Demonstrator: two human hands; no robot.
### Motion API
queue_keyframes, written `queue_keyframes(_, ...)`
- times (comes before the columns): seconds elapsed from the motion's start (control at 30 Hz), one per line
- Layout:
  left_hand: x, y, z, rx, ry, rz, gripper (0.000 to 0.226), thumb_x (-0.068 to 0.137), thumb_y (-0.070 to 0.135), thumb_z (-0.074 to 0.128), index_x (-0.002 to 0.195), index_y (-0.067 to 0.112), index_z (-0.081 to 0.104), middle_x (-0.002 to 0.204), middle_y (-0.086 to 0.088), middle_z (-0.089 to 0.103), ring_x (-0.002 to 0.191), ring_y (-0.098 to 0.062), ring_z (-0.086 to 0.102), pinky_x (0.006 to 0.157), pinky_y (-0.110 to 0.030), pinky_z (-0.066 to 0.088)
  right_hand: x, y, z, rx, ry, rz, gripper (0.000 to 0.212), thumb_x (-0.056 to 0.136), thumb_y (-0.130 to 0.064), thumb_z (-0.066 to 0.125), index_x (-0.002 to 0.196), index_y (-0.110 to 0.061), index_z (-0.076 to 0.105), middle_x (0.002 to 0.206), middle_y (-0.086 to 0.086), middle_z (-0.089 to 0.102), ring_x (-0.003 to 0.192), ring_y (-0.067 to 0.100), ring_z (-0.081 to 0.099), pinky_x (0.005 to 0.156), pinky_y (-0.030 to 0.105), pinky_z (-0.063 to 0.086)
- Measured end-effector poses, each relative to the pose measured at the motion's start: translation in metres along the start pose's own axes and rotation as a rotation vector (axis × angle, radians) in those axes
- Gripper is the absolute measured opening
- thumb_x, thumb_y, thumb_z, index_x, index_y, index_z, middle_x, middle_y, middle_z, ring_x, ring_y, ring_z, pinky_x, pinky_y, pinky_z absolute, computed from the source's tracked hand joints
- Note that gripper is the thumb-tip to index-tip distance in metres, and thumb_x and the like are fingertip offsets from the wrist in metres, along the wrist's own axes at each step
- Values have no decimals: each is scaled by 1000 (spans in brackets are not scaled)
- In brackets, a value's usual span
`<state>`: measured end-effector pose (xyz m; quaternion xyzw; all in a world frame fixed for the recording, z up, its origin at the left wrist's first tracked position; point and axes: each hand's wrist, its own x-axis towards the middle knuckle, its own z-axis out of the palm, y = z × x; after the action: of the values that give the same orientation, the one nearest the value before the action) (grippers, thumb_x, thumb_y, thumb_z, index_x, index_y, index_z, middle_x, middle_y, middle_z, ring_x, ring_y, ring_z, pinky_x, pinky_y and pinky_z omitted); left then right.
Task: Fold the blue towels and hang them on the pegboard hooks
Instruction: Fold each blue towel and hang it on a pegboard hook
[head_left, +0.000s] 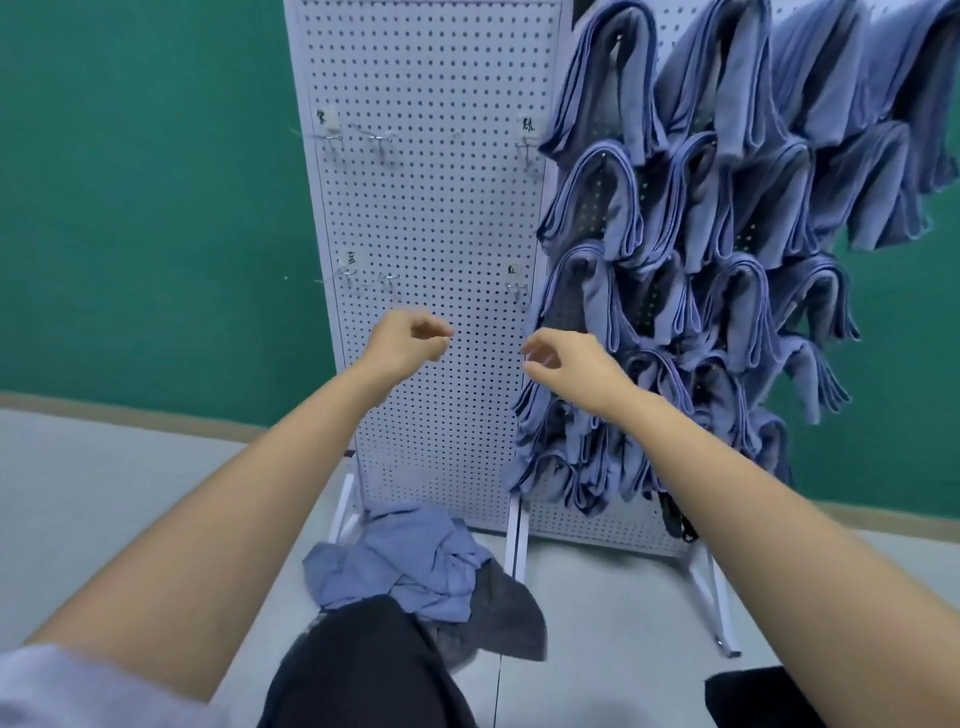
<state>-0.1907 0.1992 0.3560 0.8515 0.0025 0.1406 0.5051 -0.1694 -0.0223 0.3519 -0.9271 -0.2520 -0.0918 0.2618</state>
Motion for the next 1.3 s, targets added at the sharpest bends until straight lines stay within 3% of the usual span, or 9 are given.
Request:
queue_keyframes(0.27, 6, -154, -6, -8, -30, -299, 12, 89, 6, 64, 85, 17, 66, 87, -6, 67, 72, -14, 59, 66, -22, 46, 12, 34, 142, 28, -254, 92, 26, 94, -25, 57, 118, -16, 58, 106, -1, 63, 92, 16, 58, 83, 38, 52)
queue_keyframes(0.47, 19, -264, 32, -13, -112, -448, 16, 88, -7, 58, 102, -2, 65, 80, -9, 61, 66, -11, 53, 46, -5, 39, 32, 79, 247, 45, -450, 199, 26, 91, -22, 57, 116, -14, 60, 109, 3, 67, 96, 20, 61, 83, 37, 52)
queue_keyframes(0.73, 34, -407, 96, 15, -238, -604, 21, 83, -12, 60, 74, 6, 66, 81, -6, 64, 82, -22, 59, 68, -19, 46, 43, 144, 371, 82, -626, 285, 25, 92, -16, 53, 116, -11, 61, 109, 6, 64, 99, 21, 58, 71, 23, 38)
queue_keyframes(0.87, 39, -450, 134, 65, -304, -595, 19, 83, -13, 55, 97, -11, 68, 99, -21, 68, 67, 1, 58, 63, -7, 42, 46, 169, 425, 108, -706, 366, 23, 93, -14, 52, 113, -6, 62, 93, 7, 59, 86, 17, 51, 76, 27, 44)
queue_keyframes(0.97, 45, -478, 158, 83, -321, -603, 19, 82, -12, 57, 97, -10, 69, 100, -19, 69, 58, 10, 56, 62, -5, 40, 50, 182, 456, 103, -740, 420, 12, 91, -15, 53, 98, -19, 62, 92, 5, 59, 87, 20, 56, 76, 30, 46)
queue_keyframes(1.03, 49, -489, 172, 111, -308, -605, 19, 82, -12, 57, 97, -9, 69, 102, -20, 70, 66, 7, 56, 64, -5, 39, 53, 190, 474, 114, -744, 438, 19, 89, -12, 53, 78, -27, 51, 89, 5, 58, 92, 26, 61, 73, 32, 47)
queue_keyframes(1.13, 52, -498, 191, 121, -289, -620, 20, 84, -12, 57, 101, -9, 68, 104, -19, 69, 81, -12, 61, 68, -4, 41, 57, 195, 494, 118, -740, 462, 4, 90, -16, 54, 88, -14, 51, 90, 12, 59, 84, 25, 54, 66, 31, 40)
queue_keyframes(1.2, 53, -503, 200, 95, -286, -632, 24, 84, -13, 57, 104, -7, 66, 109, -20, 68, 93, -25, 64, 73, -8, 43, 61, 196, 505, 154, -712, 507, 11, 92, -20, 53, 87, -14, 46, 81, 5, 53, 78, 21, 48, 59, 31, 35)
queue_keyframes(1.3, 52, -506, 200, 108, -379, -594, 37, 78, -12, 61, 114, -3, 63, 118, -16, 64, 109, -28, 60, 77, -13, 44, 71, 193, 512, 221, -618, 557, 35, 91, -12, 52, 61, -17, 36, 59, -1, 41, 59, 14, 38, 53, 30, 29)
